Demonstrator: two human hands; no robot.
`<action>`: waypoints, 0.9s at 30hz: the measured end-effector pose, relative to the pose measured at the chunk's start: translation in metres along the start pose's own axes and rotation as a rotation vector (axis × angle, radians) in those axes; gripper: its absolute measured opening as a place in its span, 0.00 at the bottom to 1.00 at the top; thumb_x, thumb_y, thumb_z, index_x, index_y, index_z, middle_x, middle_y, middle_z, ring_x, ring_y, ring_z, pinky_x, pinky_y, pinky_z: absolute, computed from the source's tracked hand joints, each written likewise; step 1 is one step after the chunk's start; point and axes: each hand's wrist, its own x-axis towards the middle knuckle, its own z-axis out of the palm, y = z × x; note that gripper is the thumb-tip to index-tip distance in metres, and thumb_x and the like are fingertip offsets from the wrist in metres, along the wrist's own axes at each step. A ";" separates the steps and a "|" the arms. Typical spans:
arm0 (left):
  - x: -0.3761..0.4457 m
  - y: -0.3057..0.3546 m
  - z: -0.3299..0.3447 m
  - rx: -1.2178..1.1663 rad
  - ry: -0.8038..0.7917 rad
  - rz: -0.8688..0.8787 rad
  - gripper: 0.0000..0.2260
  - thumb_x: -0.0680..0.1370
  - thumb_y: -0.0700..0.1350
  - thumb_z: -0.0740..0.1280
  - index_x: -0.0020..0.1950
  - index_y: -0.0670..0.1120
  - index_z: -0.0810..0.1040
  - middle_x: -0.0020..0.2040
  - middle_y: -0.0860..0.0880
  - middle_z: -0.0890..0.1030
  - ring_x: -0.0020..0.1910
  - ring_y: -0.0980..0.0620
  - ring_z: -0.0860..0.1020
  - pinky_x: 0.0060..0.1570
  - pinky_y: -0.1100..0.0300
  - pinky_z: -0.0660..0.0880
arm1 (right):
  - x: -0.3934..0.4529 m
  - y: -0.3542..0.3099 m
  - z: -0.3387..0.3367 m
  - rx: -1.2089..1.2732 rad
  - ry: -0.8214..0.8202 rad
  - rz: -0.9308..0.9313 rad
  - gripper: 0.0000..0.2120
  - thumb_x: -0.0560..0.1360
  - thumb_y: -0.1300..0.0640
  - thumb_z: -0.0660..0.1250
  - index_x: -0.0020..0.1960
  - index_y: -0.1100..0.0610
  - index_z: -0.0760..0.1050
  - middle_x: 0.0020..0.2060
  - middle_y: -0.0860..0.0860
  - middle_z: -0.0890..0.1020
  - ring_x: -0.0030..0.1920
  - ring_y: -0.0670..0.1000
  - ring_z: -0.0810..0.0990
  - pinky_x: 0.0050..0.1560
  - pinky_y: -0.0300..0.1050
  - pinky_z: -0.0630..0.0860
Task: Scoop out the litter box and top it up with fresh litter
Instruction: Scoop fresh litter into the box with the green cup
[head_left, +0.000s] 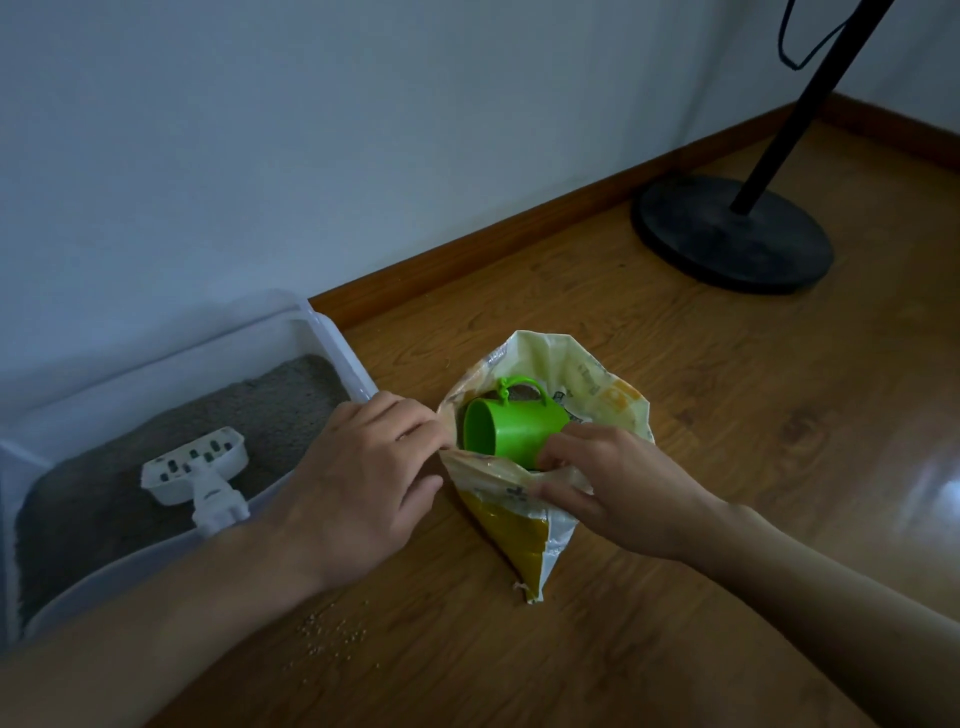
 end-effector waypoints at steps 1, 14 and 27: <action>-0.002 -0.001 -0.002 -0.005 0.003 -0.010 0.13 0.76 0.52 0.69 0.60 0.54 0.77 0.57 0.57 0.76 0.58 0.56 0.73 0.55 0.55 0.72 | 0.002 -0.001 -0.001 0.012 0.024 0.009 0.19 0.78 0.35 0.54 0.52 0.47 0.75 0.44 0.42 0.76 0.42 0.43 0.76 0.40 0.45 0.77; -0.014 -0.010 -0.001 -0.135 -0.001 -0.123 0.19 0.78 0.53 0.67 0.69 0.57 0.72 0.62 0.60 0.72 0.61 0.60 0.68 0.62 0.56 0.70 | 0.060 0.003 0.000 -0.066 -0.026 0.165 0.33 0.74 0.41 0.69 0.73 0.53 0.63 0.69 0.49 0.69 0.66 0.51 0.71 0.65 0.49 0.72; 0.005 0.000 0.027 -0.087 -0.082 -0.069 0.20 0.79 0.52 0.67 0.70 0.57 0.70 0.59 0.56 0.71 0.58 0.57 0.68 0.59 0.57 0.70 | 0.070 0.012 0.012 0.041 0.068 0.152 0.09 0.77 0.46 0.66 0.46 0.51 0.76 0.39 0.45 0.78 0.39 0.46 0.77 0.41 0.47 0.77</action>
